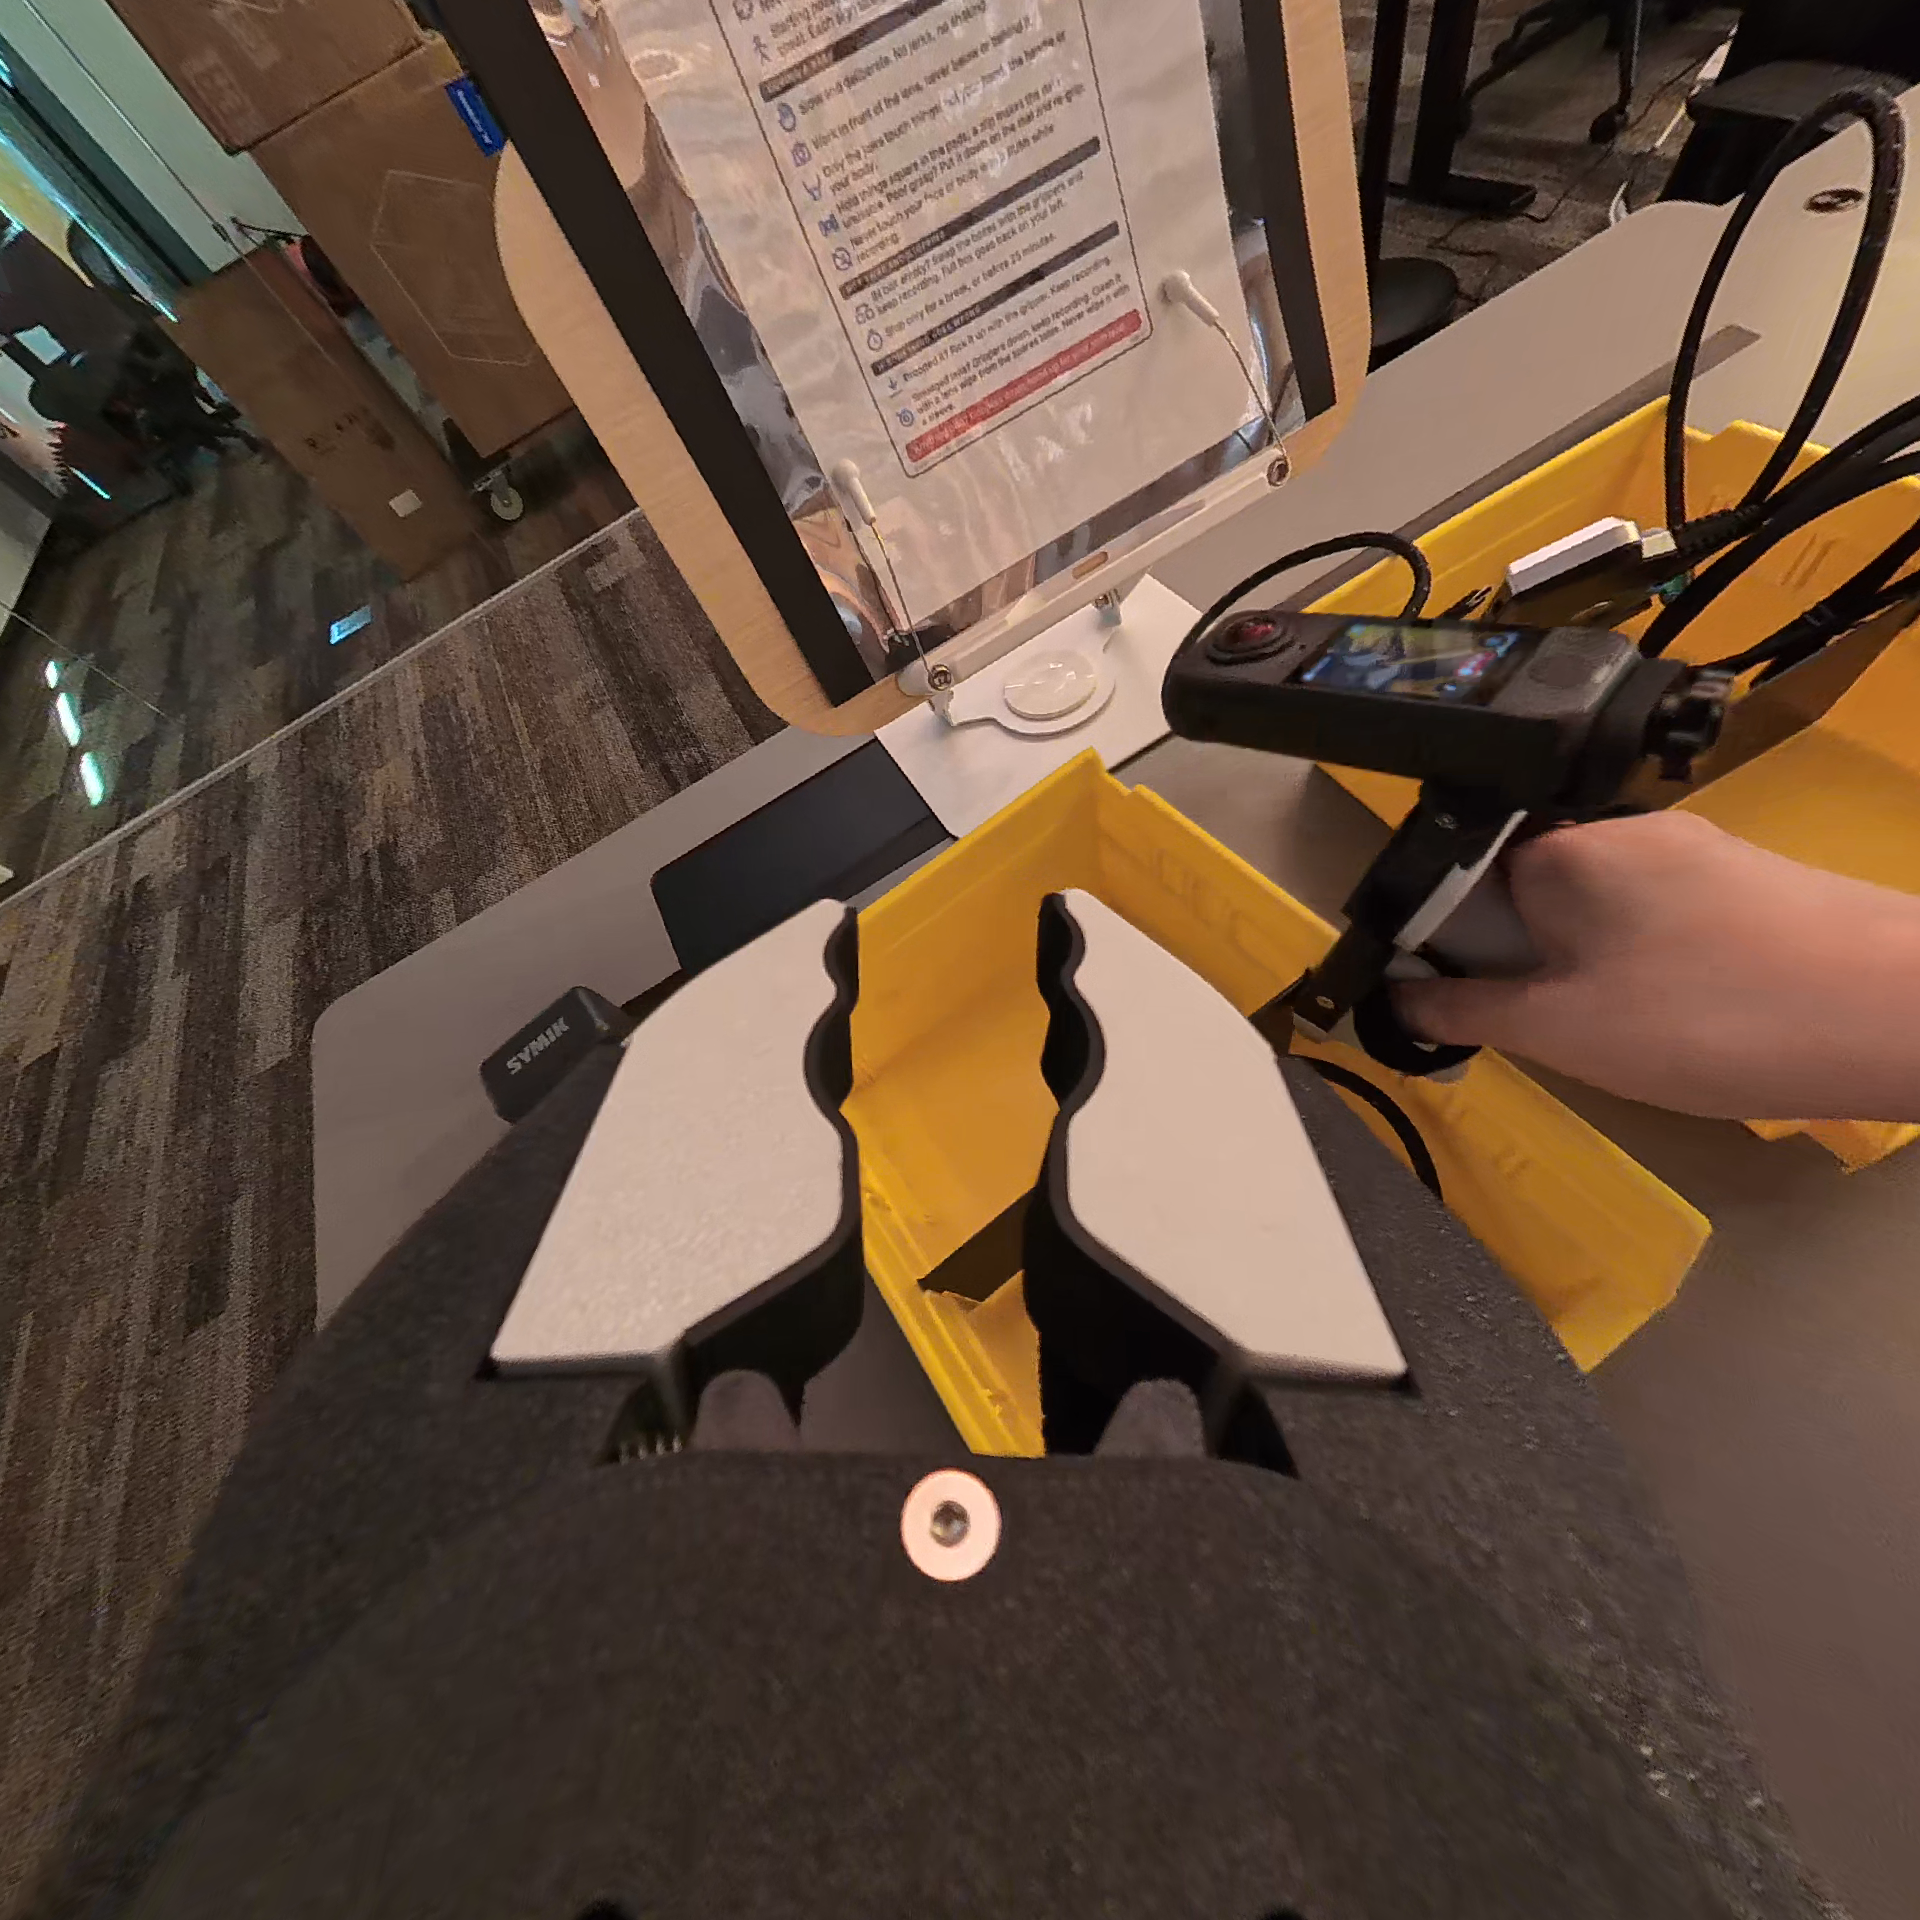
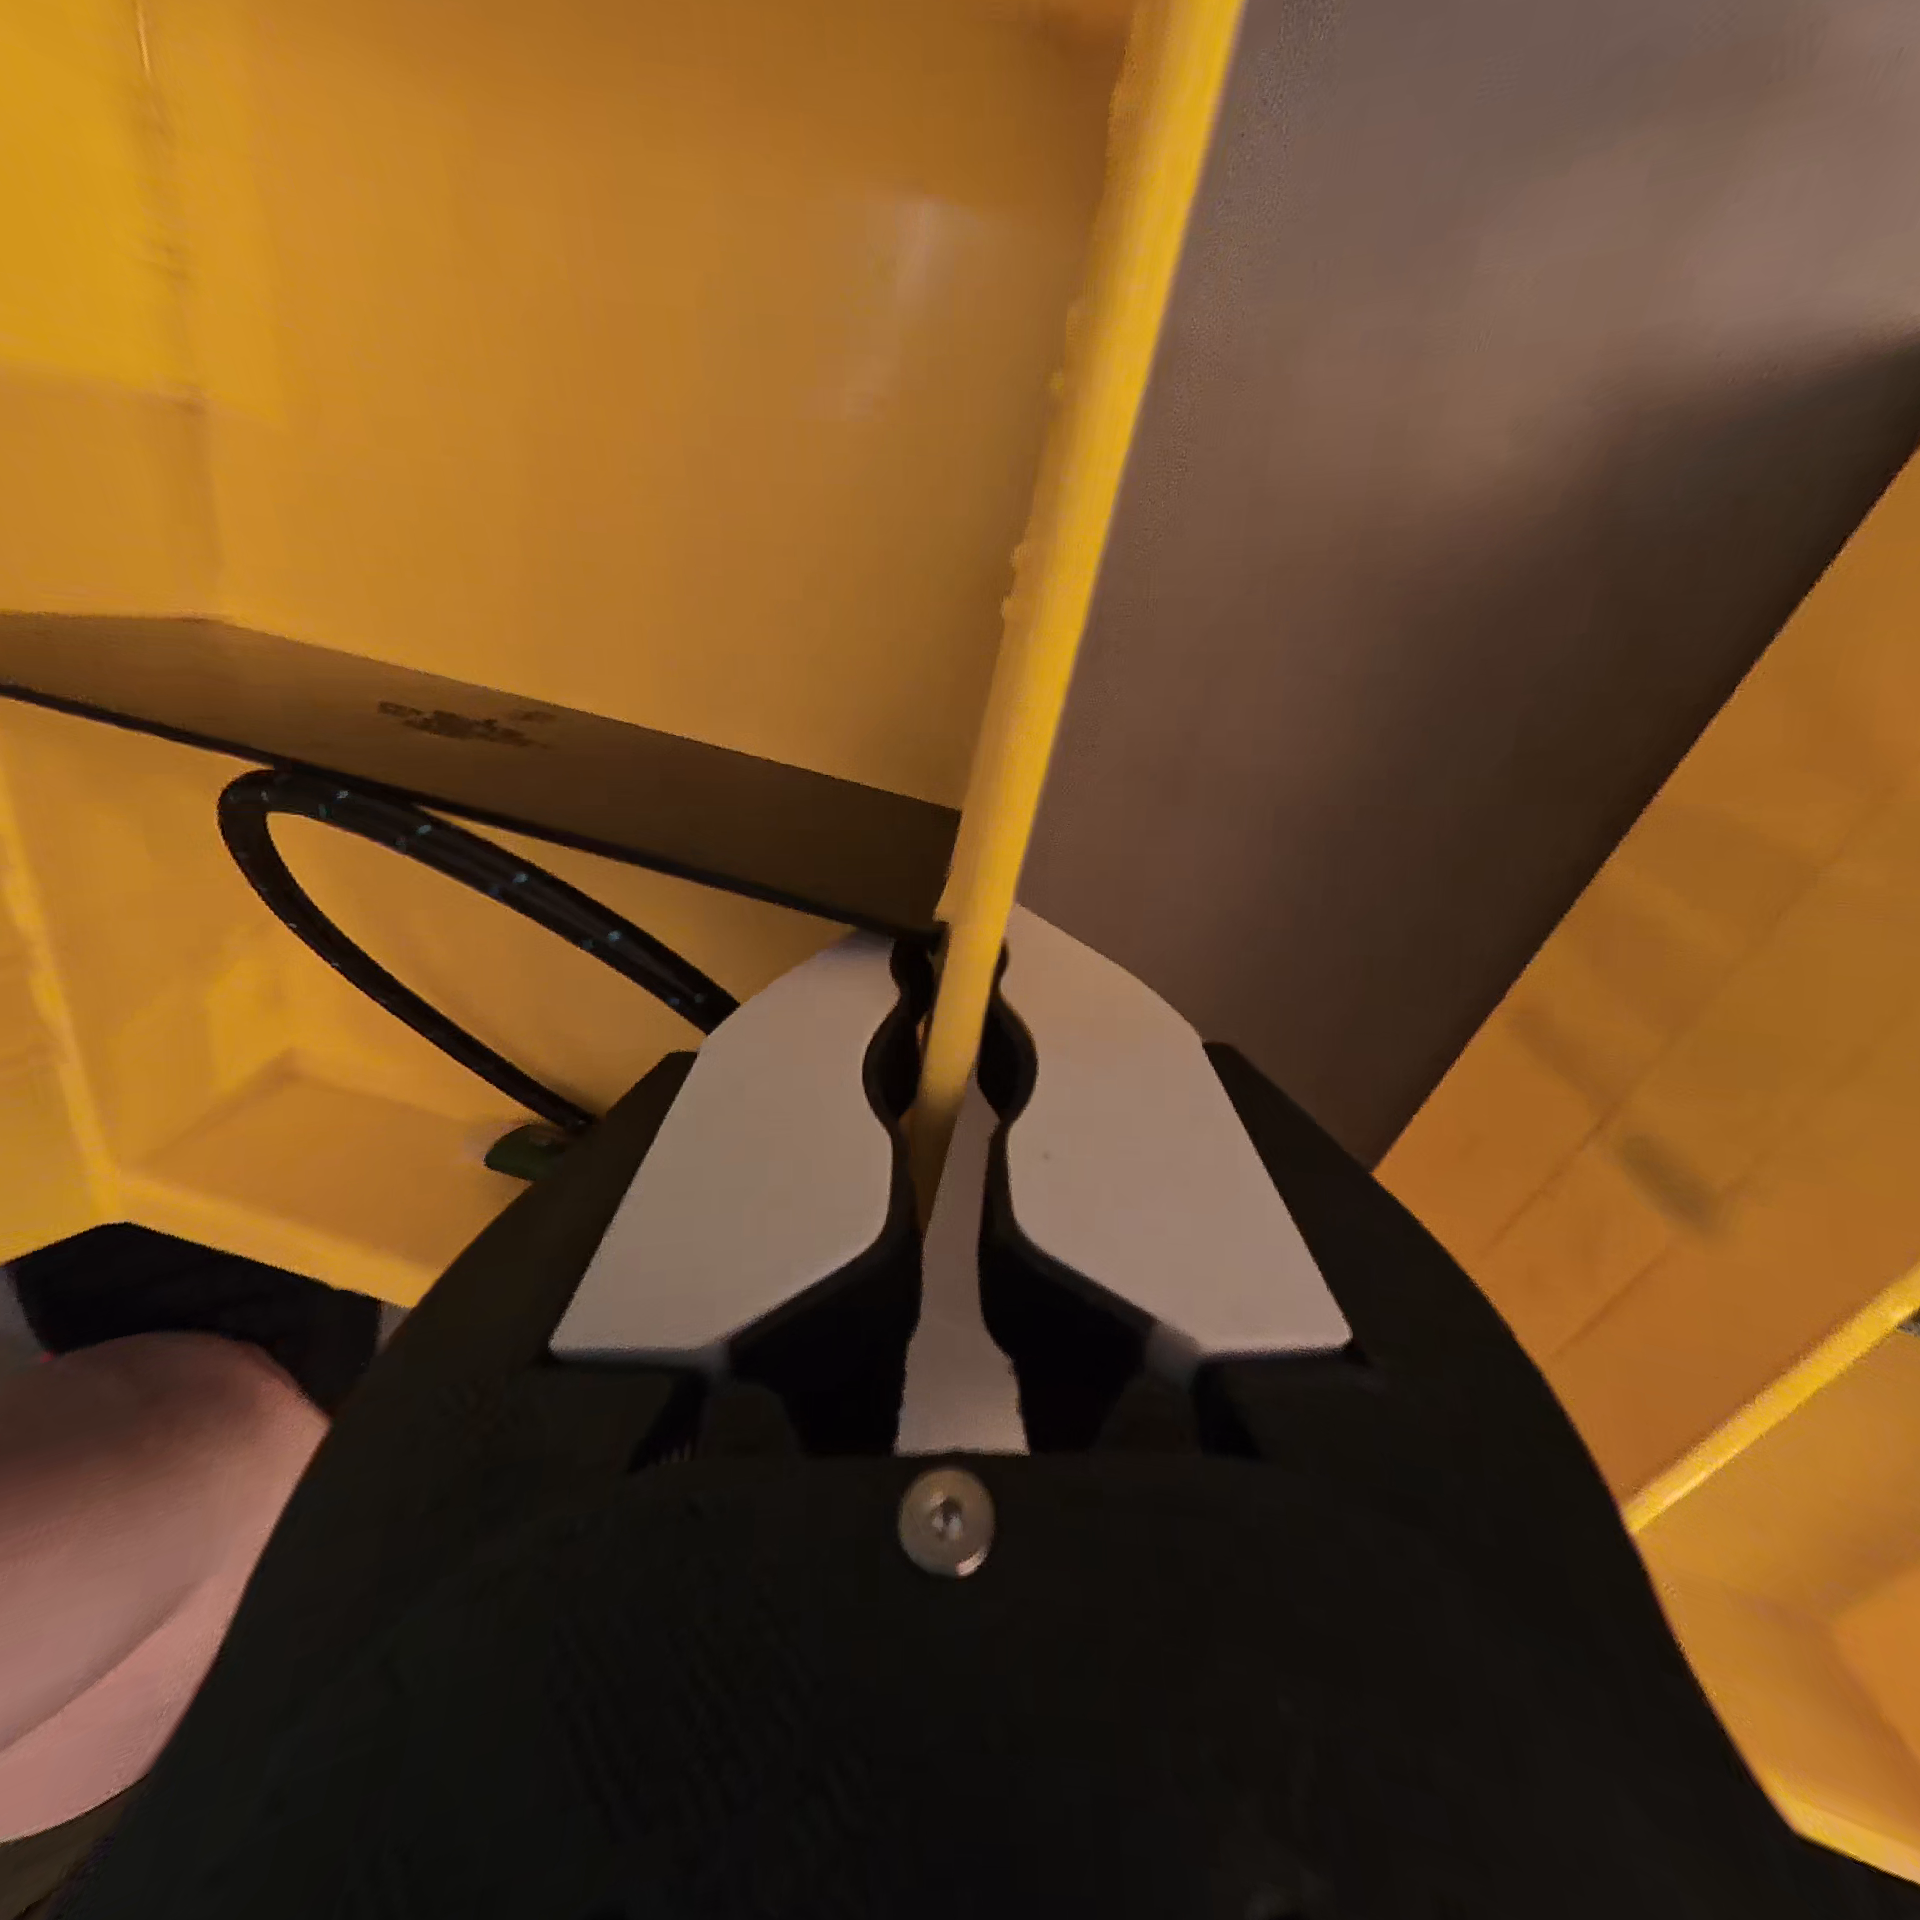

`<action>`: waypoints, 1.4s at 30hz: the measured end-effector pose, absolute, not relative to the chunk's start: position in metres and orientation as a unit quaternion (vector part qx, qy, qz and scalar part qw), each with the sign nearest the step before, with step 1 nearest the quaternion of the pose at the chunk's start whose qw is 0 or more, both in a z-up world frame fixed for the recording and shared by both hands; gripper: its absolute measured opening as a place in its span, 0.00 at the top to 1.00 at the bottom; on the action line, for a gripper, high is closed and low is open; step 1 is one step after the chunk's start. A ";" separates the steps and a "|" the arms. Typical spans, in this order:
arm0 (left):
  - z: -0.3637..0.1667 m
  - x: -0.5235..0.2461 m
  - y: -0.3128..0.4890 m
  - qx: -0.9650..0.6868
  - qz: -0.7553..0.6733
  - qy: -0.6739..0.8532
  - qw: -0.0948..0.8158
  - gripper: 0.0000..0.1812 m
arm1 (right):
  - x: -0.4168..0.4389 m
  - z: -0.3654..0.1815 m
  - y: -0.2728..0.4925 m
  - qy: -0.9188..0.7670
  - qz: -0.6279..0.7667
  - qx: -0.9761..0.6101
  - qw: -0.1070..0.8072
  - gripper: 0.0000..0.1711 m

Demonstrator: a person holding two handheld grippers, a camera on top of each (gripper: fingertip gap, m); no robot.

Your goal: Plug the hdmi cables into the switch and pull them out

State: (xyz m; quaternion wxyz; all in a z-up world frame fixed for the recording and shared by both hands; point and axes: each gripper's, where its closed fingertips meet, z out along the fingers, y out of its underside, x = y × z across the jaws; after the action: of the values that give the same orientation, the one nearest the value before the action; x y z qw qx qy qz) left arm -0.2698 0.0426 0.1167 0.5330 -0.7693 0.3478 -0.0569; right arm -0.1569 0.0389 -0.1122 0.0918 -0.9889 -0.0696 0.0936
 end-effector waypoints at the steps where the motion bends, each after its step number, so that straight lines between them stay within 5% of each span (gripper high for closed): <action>1: 0.118 -0.270 0.041 -0.769 -0.060 0.349 0.533 0.82 | -0.157 -0.112 0.039 -0.063 0.097 -0.990 0.083 0.96; 14: 0.176 -0.286 -0.041 -0.704 -0.166 0.307 0.618 0.86 | -0.206 -0.052 0.059 -0.116 0.123 -0.984 0.059 0.95; 24: 0.216 -0.311 -0.126 -0.607 -0.236 0.312 0.692 0.80 | -0.207 0.054 0.048 -0.157 0.132 -0.978 0.040 0.95; 35: 0.205 -0.302 -0.139 -0.602 -0.253 0.365 0.663 0.74 | 0.057 0.186 -0.023 0.012 0.107 -0.988 0.113 0.95; 42: 0.193 -0.275 -0.135 -0.608 -0.247 0.413 0.632 0.70 | 0.260 0.163 -0.120 0.197 0.046 -0.973 0.114 0.93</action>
State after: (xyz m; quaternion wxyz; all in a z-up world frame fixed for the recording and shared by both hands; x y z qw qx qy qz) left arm -0.2754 -0.1351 0.1928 0.6317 -0.6079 0.4128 -0.2472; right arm 0.2601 -0.1204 0.1634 0.1142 -0.9726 0.1971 0.0458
